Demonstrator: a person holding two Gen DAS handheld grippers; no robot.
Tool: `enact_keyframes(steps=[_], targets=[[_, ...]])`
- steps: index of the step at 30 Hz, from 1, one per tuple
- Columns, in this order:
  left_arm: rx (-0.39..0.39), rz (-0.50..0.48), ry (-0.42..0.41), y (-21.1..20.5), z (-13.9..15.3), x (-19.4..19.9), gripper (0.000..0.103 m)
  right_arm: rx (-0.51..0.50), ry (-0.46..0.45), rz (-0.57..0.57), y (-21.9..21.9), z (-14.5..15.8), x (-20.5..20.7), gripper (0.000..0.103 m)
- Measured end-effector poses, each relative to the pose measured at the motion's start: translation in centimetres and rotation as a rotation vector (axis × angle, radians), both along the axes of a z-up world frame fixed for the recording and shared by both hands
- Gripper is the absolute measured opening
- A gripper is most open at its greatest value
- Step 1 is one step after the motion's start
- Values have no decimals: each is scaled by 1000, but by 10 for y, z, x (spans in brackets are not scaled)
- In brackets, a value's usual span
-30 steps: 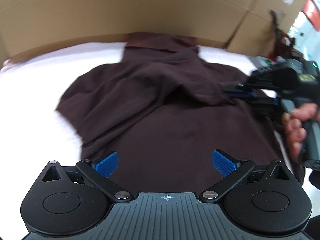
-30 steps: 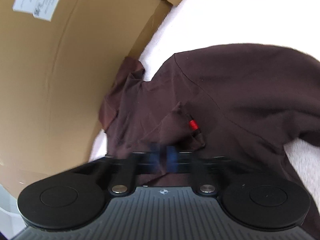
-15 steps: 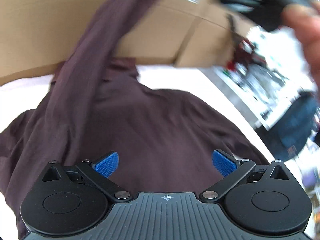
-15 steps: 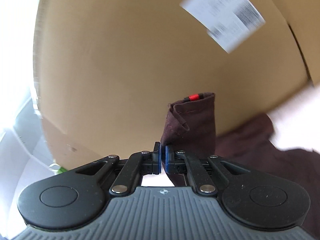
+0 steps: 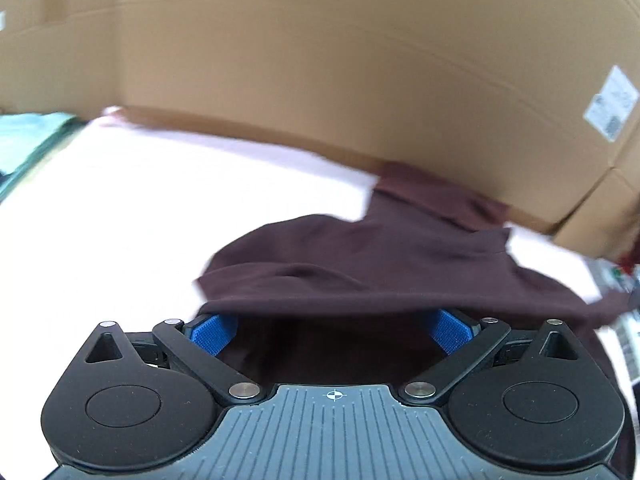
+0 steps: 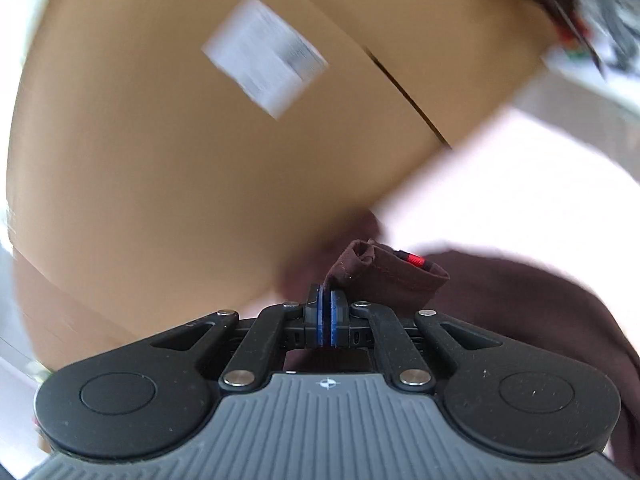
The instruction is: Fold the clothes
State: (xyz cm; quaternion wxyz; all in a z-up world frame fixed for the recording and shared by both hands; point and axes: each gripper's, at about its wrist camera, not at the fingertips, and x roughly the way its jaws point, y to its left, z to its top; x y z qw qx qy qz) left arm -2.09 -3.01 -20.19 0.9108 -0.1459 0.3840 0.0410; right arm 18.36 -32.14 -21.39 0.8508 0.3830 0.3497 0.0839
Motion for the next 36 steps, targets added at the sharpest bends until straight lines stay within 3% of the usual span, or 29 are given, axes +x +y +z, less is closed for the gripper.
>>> enact_keyframes(steps=[4, 8, 11, 15, 17, 18, 23, 25, 29, 33, 36], targets=[[-43, 37, 58, 26, -13, -12, 103, -1, 151, 39, 11, -48, -11, 4], [-36, 103, 56, 45, -14, -14, 103, 28, 186, 50, 15, -49, -6, 4], [-34, 141, 6, 55, -1, -13, 103, 44, 55, 34, 14, -7, 13, 4], [-32, 128, -12, 54, 7, -9, 103, 10, -217, 33, 16, 63, 20, 4], [-28, 105, -5, 48, 5, -9, 103, -43, -268, -2, 12, 73, 10, 4], [-26, 94, -1, 45, 4, -9, 103, -65, -234, -25, 8, 65, 6, 4], [-2, 10, 7, 28, 6, -11, 103, -94, 156, -60, -3, -34, -8, 4], [4, -44, 6, 19, 9, -11, 103, -106, 255, -72, -2, -60, -13, 4], [29, -172, -10, -5, 14, -6, 103, -130, 263, -82, 1, -69, -12, 4], [115, -280, -1, -29, 8, 9, 103, -206, 146, -115, 1, -37, -4, 4], [140, -315, 76, -38, -10, 23, 103, -226, 120, -150, -5, -25, 5, 4]])
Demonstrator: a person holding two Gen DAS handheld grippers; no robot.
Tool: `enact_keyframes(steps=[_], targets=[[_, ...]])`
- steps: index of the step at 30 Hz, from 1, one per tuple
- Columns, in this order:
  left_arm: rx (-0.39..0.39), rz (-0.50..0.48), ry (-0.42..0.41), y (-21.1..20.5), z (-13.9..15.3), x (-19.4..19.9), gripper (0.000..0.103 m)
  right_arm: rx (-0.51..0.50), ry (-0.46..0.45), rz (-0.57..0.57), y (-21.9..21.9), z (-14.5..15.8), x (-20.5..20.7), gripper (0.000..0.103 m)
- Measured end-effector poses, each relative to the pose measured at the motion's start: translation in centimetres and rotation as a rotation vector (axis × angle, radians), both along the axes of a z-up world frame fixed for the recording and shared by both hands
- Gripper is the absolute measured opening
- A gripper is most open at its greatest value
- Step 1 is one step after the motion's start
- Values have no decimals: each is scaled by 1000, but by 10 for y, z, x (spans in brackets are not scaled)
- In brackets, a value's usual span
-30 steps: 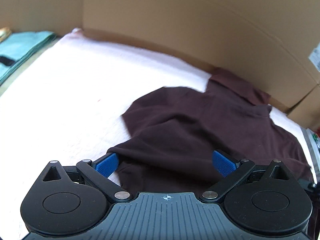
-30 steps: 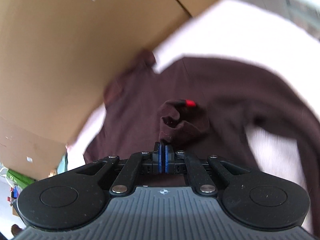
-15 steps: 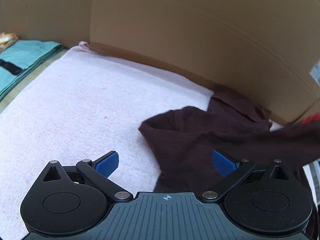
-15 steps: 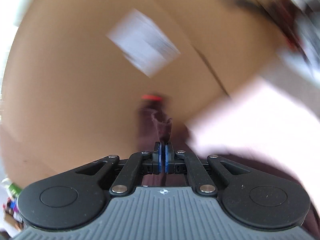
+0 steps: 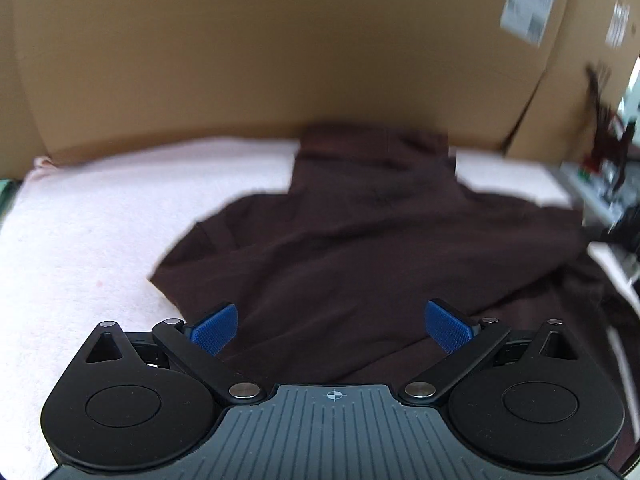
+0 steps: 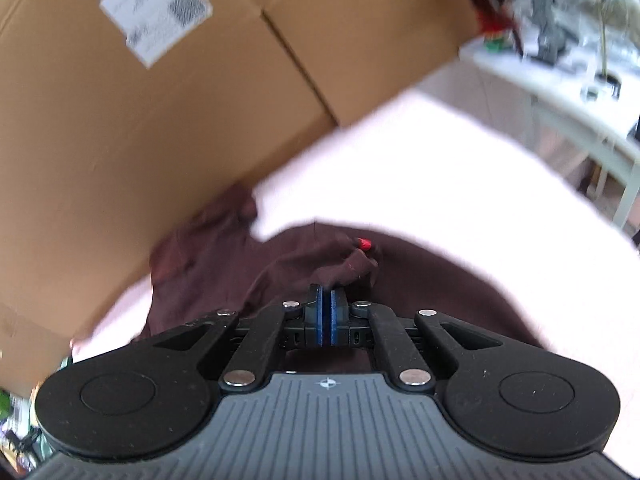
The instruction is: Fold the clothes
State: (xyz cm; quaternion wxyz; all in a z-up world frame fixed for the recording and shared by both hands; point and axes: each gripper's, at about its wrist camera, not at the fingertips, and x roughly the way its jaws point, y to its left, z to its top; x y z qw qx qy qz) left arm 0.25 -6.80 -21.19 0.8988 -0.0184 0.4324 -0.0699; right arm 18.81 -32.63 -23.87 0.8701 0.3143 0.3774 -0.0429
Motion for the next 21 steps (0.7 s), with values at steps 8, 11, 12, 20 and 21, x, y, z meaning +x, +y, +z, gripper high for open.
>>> enact_keyframes(steps=[8, 11, 12, 20, 21], targets=[[153, -97, 63, -13, -28, -6, 103, 57, 253, 24, -10, -32, -13, 6], [153, -97, 56, -14, -29, -7, 103, -60, 183, -45, -8, -4, -13, 14], [151, -97, 55, -14, -29, -7, 103, -117, 137, -53, -7, 9, -15, 14], [151, -99, 55, -13, -29, -6, 103, -58, -121, 563, 84, 64, 42, 43], [152, -98, 55, -13, -28, -6, 103, -65, -119, 682, 112, 62, 52, 43]])
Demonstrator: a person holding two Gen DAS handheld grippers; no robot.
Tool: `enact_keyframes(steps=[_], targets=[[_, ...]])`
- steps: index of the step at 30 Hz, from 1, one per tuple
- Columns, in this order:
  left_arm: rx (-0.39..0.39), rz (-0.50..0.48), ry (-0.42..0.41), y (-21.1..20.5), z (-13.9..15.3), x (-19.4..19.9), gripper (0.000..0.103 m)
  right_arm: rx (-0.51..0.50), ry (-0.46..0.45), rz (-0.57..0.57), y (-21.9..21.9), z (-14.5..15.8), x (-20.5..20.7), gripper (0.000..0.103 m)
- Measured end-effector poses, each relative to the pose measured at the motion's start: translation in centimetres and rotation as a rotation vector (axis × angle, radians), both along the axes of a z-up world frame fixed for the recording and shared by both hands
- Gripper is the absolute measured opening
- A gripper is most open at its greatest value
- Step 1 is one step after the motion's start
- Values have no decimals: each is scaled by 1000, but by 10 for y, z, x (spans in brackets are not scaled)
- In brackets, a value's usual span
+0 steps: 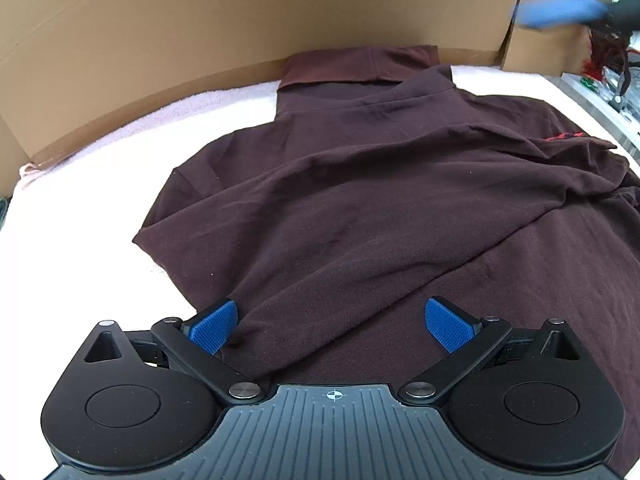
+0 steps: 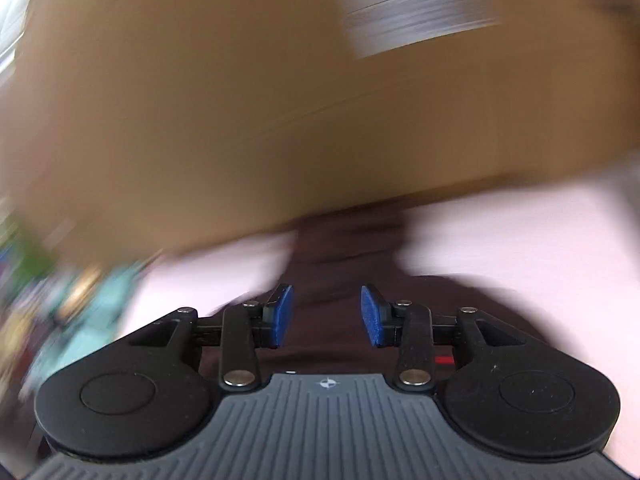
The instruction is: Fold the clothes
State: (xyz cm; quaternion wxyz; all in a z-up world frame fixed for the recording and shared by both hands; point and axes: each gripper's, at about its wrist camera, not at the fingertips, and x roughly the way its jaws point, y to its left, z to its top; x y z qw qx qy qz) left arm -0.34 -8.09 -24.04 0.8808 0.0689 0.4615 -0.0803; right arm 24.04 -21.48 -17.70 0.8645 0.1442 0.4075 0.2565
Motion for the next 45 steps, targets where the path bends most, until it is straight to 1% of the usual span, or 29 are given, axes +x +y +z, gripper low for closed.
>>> enact_keyframes(steps=[2, 4, 5, 6, 7, 10, 13, 15, 16, 17, 18, 19, 22, 23, 24, 25, 26, 27, 29, 30, 31, 33, 34, 36, 38, 40, 41, 43, 45], targets=[[1, 1, 1, 0, 0, 0, 103, -45, -7, 228, 55, -5, 18, 43], [3, 2, 3, 0, 1, -1, 103, -142, -59, 423, 109, -15, 24, 41], [4, 2, 4, 0, 1, -2, 103, -182, -79, 511, 133, -21, 25, 40], [6, 1, 5, 0, 1, -3, 103, -213, -89, 590, 153, -26, 26, 37], [6, 1, 5, 0, 2, -3, 103, -251, -108, 655, 169, -29, 24, 37], [5, 0, 5, 0, 2, -5, 103, -342, -135, 795, 203, -33, 17, 38], [4, -1, 5, 1, 2, -5, 103, -401, -92, 908, 229, -45, 22, 38], [4, -3, 5, 1, 2, -5, 103, -461, -68, 945, 239, -55, 23, 38], [4, -4, 5, 1, 2, -5, 103, -484, -54, 944, 241, -60, 24, 33], [4, -5, 7, 2, 2, -5, 103, -506, -39, 943, 242, -65, 25, 10], [4, -6, 8, 2, 2, -5, 103, -502, -25, 925, 242, -67, 28, 5], [5, -5, 8, 3, 2, -5, 103, -442, -5, 869, 237, -63, 35, 4], [-3, 5, 12, 8, 2, -6, 103, -187, 65, 638, 209, -48, 60, 2], [-6, 9, 13, 10, 1, -6, 103, -103, 88, 563, 198, -48, 69, 0], [-3, 8, 15, 10, 1, -7, 103, -32, 116, 491, 187, -52, 79, 0], [2, 4, 16, 9, 1, -7, 103, 18, 156, 430, 179, -60, 89, 0], [4, 3, 18, 9, 1, -8, 103, 38, 194, 378, 173, -69, 97, 0], [3, 3, 21, 9, 1, -8, 103, 19, 215, 339, 171, -78, 104, 0], [2, 0, 26, 10, 1, -8, 103, -98, 210, 307, 174, -91, 110, 0], [3, -1, 28, 10, 2, -8, 103, -102, 206, 297, 170, -91, 111, 0], [2, -2, 29, 11, 2, -8, 103, -64, 198, 286, 164, -85, 110, 0], [0, -2, 29, 12, 1, -8, 103, 17, 169, 293, 156, -67, 104, 4], [-2, -2, 29, 13, 1, -8, 103, 28, 147, 312, 152, -56, 99, 4], [-4, -2, 30, 14, 0, -9, 103, -23, 99, 357, 148, -37, 83, 4], [-5, -3, 29, 13, -1, -10, 103, -67, 86, 410, 146, -31, 65, 4], [-6, -4, 29, 13, -2, -10, 103, -86, 127, 440, 141, -40, 48, 4], [-6, -4, 30, 13, -2, -10, 103, -109, 150, 435, 137, -47, 40, 4], [-6, -2, 34, 12, -1, -12, 103, -172, 167, 387, 121, -65, 27, 4], [-5, -3, 37, 12, -1, -12, 103, -204, 177, 280, 93, -77, 22, 4]])
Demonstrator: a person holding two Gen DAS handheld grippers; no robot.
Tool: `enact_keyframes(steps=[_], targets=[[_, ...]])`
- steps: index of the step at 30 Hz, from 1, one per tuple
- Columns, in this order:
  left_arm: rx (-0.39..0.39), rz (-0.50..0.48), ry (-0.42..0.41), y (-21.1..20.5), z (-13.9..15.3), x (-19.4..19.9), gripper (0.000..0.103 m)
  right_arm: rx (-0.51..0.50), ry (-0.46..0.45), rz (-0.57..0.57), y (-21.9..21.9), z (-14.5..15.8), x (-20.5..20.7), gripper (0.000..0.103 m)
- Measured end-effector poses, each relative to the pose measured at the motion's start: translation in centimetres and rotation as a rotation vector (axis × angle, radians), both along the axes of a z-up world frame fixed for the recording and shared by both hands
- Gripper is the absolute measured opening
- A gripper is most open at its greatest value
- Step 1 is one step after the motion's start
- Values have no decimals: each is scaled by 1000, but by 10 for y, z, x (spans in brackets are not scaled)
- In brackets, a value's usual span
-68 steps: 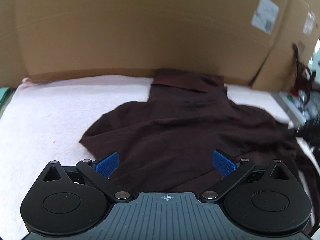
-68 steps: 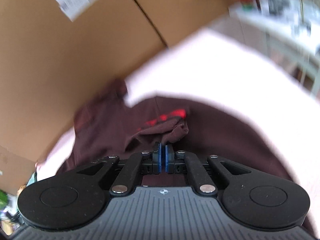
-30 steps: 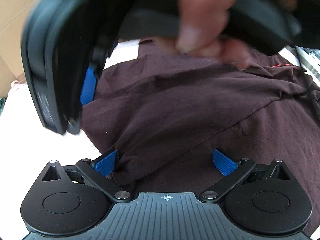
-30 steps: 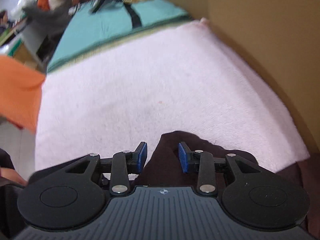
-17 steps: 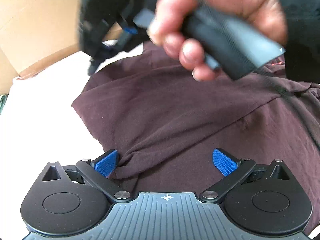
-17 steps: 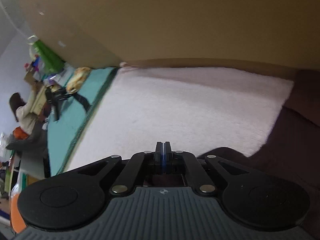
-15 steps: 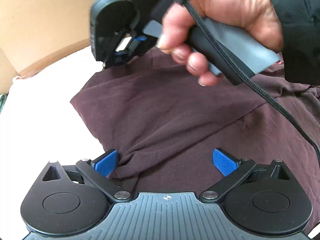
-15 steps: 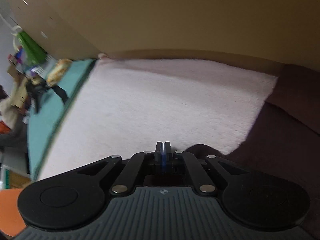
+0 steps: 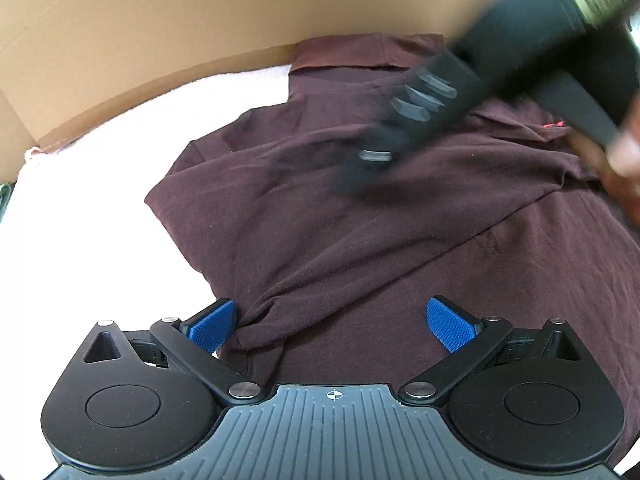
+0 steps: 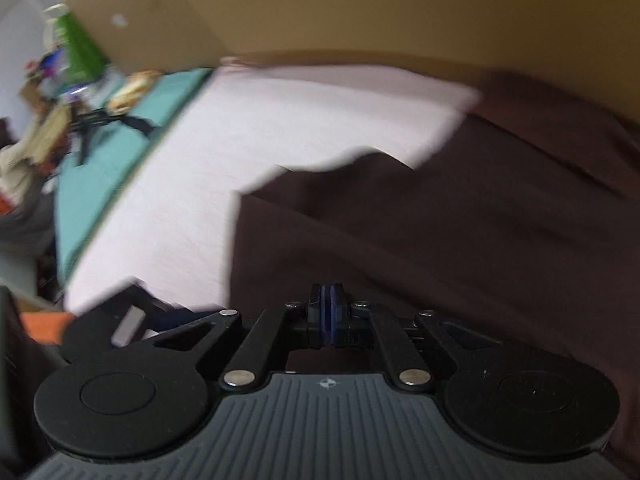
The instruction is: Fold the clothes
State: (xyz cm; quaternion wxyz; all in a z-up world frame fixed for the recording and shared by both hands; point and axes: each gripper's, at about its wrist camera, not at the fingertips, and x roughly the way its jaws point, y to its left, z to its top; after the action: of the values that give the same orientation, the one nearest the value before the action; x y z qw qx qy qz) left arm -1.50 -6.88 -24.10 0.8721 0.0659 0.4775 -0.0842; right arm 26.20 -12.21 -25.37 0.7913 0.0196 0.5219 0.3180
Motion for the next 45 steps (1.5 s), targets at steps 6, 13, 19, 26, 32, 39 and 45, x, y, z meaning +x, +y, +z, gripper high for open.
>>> enact_keyframes(steps=[6, 13, 19, 26, 32, 39, 45], targets=[[5, -10, 11, -1, 0, 2, 103, -21, -61, -386, -120, -4, 10, 1], [10, -14, 59, 0, 5, 11, 103, 21, -110, -681, -211, 27, -12, 16], [-47, -71, -16, -14, 39, 18, 103, 61, -89, -637, -202, 26, -48, 39], [-17, -153, 27, -56, 15, 48, 103, 54, -61, -731, -199, -1, -50, 30], [11, -157, 53, -55, 1, 44, 103, 153, -56, -875, -234, 3, -62, 28], [8, -148, 48, -53, -3, 46, 103, 386, 2, -1093, -285, 12, -100, 52], [5, -146, 55, -53, -3, 48, 103, 455, 91, -1227, -297, 0, -130, 52]])
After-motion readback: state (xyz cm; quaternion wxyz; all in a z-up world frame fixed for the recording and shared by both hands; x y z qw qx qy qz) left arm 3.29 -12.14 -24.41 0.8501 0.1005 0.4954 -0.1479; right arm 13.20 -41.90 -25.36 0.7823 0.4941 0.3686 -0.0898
